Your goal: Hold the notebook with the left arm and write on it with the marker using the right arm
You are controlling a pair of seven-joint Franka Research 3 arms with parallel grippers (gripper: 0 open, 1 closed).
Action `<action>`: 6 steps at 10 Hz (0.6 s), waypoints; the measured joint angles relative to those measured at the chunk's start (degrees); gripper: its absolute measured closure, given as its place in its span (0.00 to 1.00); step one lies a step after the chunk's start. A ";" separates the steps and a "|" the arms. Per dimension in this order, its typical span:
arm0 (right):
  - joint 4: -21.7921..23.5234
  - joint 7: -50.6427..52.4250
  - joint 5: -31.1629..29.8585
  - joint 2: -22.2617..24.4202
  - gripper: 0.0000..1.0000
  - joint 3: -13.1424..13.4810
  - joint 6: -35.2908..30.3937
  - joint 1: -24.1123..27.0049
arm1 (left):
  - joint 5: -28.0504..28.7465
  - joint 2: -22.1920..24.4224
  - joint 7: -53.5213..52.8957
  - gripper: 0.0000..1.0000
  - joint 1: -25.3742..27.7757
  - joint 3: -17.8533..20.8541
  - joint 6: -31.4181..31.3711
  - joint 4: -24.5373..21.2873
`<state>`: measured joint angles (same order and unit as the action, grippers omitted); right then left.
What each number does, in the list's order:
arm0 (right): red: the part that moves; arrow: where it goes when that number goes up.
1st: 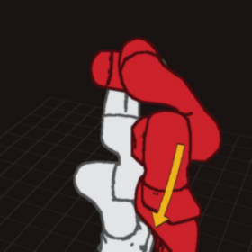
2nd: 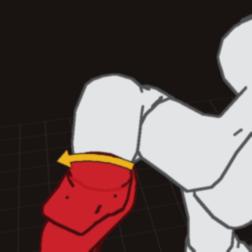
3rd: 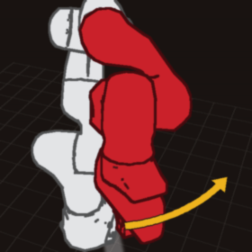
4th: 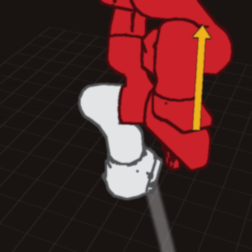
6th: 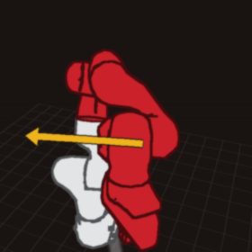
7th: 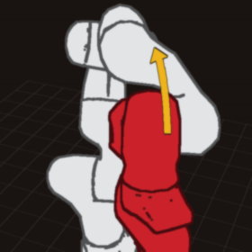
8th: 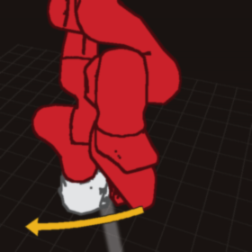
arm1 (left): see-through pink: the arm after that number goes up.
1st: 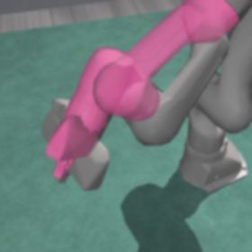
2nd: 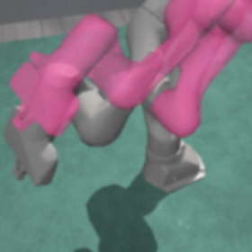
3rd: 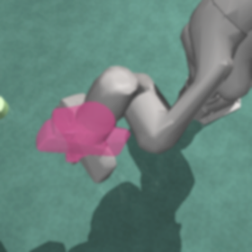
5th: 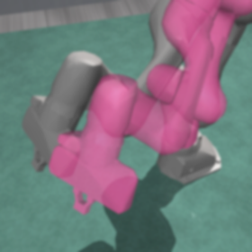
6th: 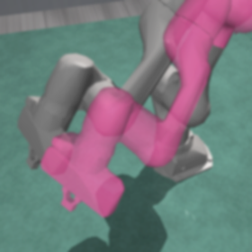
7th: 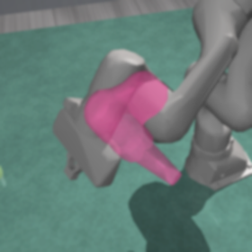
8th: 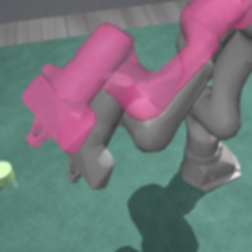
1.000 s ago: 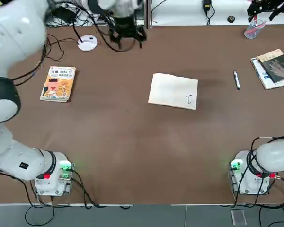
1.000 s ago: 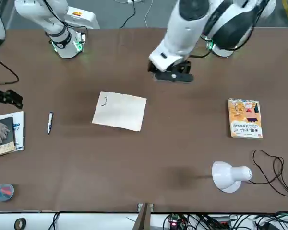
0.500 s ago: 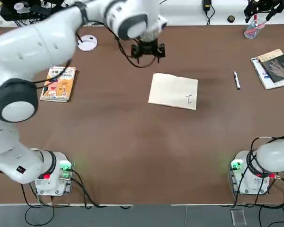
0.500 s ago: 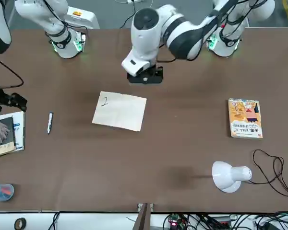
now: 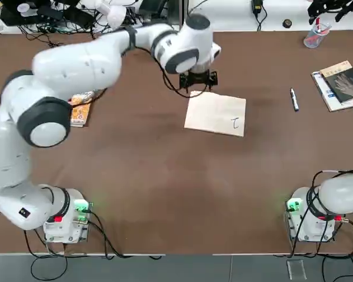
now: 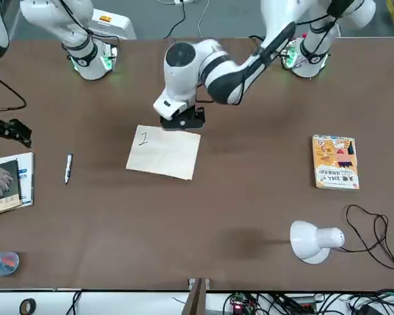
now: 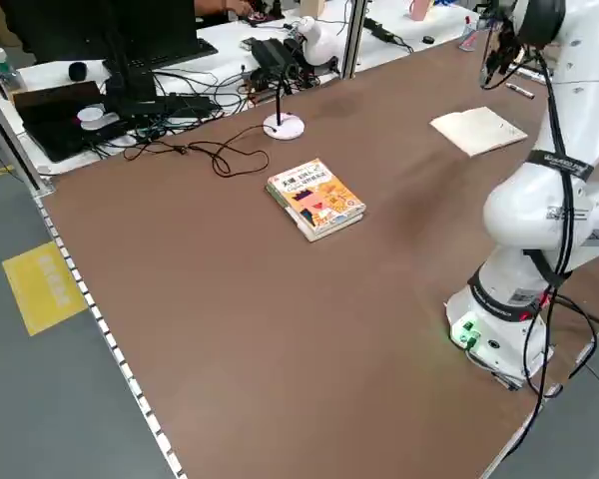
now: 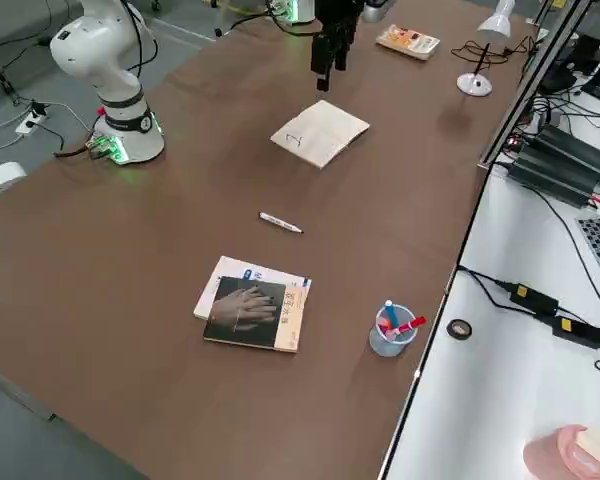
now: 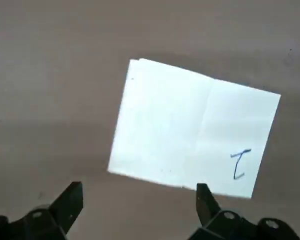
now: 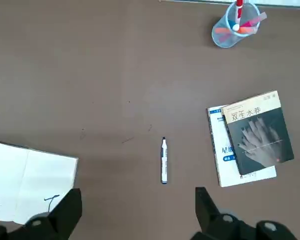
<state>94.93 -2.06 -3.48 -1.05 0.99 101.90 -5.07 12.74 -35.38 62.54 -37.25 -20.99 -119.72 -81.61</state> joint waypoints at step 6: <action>-2.79 0.82 -0.05 0.74 0.00 -0.40 -1.44 1.75 | 5.98 -6.21 2.57 0.00 -0.38 0.33 -4.10 0.26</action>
<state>92.14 -1.24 -3.53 -0.31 0.59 100.46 -3.32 18.72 -41.59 65.11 -37.63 -20.66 -123.82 -81.36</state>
